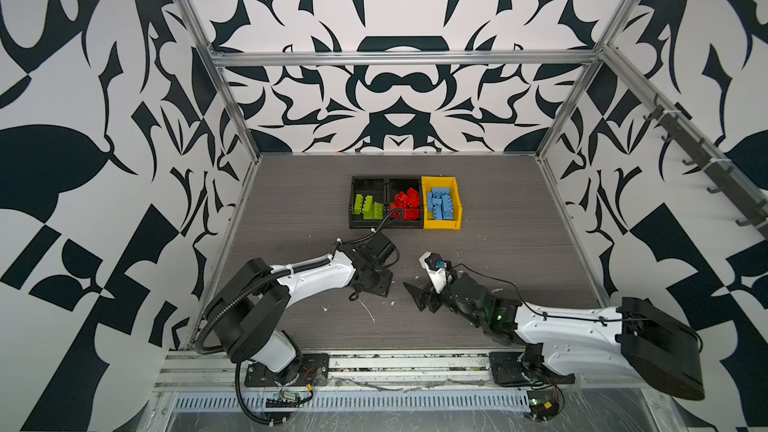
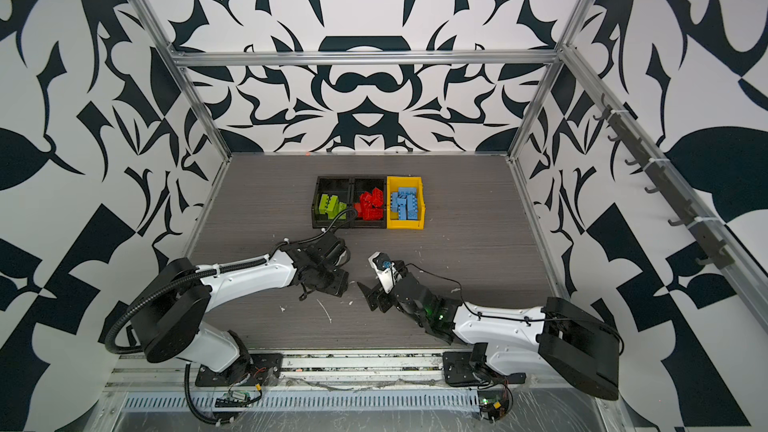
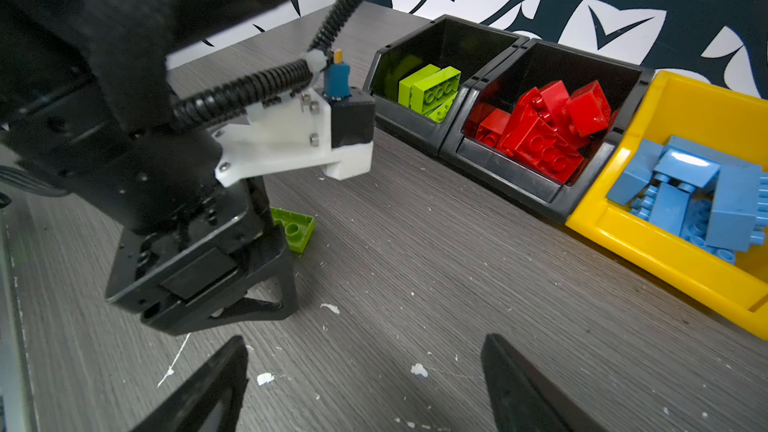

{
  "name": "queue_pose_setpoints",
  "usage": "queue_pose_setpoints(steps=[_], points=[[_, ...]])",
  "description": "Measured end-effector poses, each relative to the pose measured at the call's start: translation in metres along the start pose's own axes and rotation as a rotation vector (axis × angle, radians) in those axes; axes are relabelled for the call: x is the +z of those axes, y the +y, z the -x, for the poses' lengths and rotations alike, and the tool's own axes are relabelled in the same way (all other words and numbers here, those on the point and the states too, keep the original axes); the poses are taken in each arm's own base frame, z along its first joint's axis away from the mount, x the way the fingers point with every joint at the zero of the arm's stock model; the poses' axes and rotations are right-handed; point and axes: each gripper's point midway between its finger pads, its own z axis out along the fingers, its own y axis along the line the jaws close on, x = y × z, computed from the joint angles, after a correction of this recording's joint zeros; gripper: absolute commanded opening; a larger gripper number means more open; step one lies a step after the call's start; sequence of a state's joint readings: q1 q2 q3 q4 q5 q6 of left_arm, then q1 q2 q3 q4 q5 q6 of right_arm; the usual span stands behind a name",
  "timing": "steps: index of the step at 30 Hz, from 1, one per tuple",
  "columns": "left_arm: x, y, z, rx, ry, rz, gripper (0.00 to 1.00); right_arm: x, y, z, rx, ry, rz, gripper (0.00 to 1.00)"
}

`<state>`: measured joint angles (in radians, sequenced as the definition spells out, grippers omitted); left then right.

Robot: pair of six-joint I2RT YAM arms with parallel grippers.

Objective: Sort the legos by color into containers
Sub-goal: 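Move the left gripper down over the flat lime-green 2x3 plate, then close the left gripper on the green plate and lift it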

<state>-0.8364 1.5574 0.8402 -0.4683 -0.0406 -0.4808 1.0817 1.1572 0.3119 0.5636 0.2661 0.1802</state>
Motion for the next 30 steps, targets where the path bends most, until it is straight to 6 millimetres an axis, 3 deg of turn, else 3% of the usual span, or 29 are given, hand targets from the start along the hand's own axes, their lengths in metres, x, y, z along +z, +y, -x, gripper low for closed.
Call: queue_pose_setpoints(steps=[5, 18, 22, 30], points=[[0.001, 0.006, 0.010, 0.008, -0.010, 0.019, 0.63, 0.000, 0.000, 0.000, 0.000, 0.000, 0.000, 0.90], [-0.015, 0.032, 0.077, 0.022, -0.111, 0.056, 0.69, 0.000, 0.000, -0.002, -0.003, 0.010, -0.001, 0.90], [-0.028, 0.032, 0.077, 0.039, -0.133, 0.058, 0.75, 0.000, 0.000, -0.003, -0.004, 0.015, -0.002, 0.90], [-0.056, 0.050, 0.065, 0.045, -0.163, 0.150, 0.77, 0.001, 0.001, 0.000, -0.003, 0.011, 0.001, 0.90]])
